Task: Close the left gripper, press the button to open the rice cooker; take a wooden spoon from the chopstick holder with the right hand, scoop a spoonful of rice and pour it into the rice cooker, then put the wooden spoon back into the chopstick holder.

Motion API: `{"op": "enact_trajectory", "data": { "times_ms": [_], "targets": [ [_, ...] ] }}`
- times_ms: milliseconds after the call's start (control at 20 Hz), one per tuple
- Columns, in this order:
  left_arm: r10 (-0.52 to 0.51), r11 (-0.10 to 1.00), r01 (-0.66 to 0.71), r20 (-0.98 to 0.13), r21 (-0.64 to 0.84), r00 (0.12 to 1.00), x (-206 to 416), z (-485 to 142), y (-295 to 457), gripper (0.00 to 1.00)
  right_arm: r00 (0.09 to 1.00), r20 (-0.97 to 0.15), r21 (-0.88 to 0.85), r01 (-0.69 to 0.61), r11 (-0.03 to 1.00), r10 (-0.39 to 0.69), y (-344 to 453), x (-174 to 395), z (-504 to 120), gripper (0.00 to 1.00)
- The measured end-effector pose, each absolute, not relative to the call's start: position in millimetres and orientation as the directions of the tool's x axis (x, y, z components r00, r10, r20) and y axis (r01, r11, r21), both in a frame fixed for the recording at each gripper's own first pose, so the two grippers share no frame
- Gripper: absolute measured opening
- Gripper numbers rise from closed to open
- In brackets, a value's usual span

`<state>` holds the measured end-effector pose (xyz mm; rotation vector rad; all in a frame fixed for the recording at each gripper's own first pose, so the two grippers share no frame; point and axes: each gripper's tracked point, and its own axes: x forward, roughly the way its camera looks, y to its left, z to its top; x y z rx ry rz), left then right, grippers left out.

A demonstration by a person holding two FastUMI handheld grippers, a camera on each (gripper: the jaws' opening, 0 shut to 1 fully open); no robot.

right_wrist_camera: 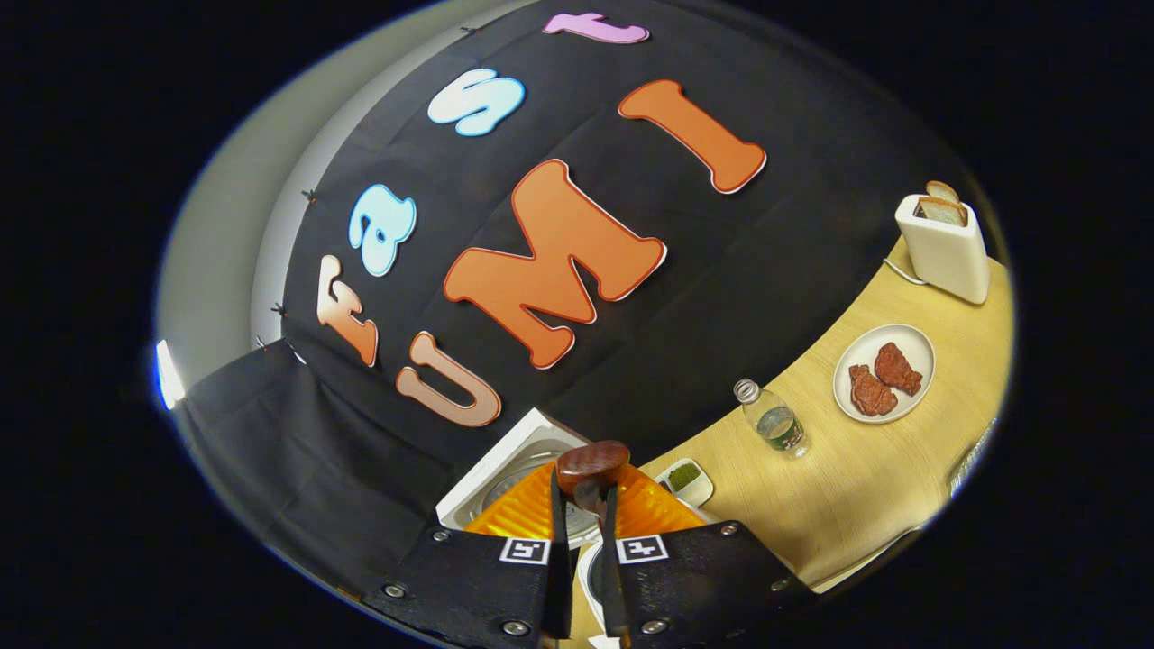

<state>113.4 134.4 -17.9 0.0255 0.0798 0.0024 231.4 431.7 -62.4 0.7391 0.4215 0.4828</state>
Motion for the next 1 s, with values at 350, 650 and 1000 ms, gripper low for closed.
{"op": "enact_trajectory", "data": {
  "times_ms": [350,650,1000],
  "targets": [
    [0.020,1.000,-0.018,-0.085,0.022,0.996,116.4,-24.4,138.9,1.00,0.809,-0.169,0.582,-0.380,0.719,0.564,448.0,226.2,-49.5,0.12],
    [0.029,0.999,-0.027,-0.075,0.022,0.997,116.0,-22.7,141.9,1.00,0.802,-0.162,0.472,-0.448,0.759,0.575,460.4,217.9,-42.1,0.12],
    [0.038,0.999,-0.037,-0.076,0.016,0.996,115.7,-25.9,147.4,0.99,0.784,-0.170,0.341,-0.522,0.782,0.597,473.7,208.5,-44.1,0.12]
  ]
}}
